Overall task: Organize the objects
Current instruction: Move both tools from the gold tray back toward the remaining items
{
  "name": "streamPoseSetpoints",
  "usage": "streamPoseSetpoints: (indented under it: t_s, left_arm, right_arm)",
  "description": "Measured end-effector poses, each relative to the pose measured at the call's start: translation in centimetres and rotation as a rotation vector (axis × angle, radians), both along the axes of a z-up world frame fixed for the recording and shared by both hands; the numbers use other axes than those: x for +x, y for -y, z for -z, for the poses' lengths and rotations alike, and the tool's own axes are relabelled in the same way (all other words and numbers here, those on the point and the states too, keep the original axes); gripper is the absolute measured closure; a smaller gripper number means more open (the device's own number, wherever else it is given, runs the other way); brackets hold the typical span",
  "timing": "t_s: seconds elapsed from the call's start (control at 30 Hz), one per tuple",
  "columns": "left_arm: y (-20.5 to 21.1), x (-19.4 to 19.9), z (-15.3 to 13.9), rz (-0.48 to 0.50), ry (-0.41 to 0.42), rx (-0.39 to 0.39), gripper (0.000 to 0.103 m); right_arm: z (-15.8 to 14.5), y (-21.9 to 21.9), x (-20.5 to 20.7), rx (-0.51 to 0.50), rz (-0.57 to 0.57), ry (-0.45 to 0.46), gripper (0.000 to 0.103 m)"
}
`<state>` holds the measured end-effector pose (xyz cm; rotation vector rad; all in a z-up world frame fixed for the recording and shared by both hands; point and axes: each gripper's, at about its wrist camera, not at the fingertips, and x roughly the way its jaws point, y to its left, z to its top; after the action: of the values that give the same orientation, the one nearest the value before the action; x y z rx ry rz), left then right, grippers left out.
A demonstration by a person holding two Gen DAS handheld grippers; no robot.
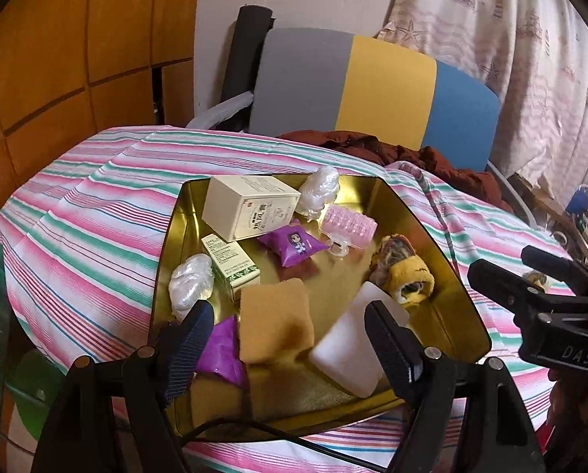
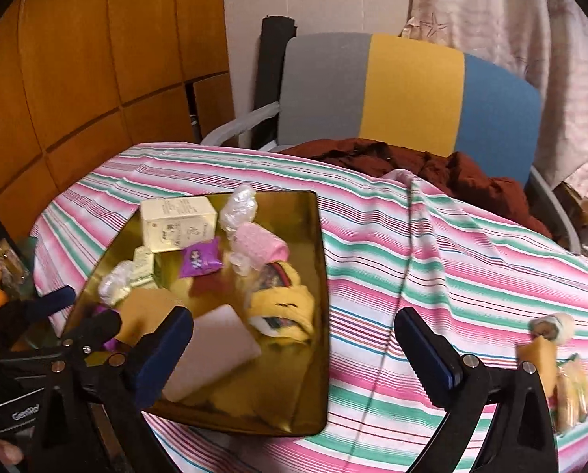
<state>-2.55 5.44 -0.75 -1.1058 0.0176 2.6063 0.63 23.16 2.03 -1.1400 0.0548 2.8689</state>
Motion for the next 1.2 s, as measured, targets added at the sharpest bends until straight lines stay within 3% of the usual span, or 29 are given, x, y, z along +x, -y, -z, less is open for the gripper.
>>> streamPoseSetpoints:
  t_s: [0.7,1.2]
  left_arm:
    - [-5.0,0.9,-0.4,0.141,-0.027,-0.053,0.023]
    - [-8.0,1.4,0.1,0.264,0.000,-0.010,0.023]
  right_arm:
    - [2.2,-7.2,2.0,0.039,0.189,0.060,0.000]
    - [2.6,-14.9,4.3,-0.002,0.332,0.131,0.000]
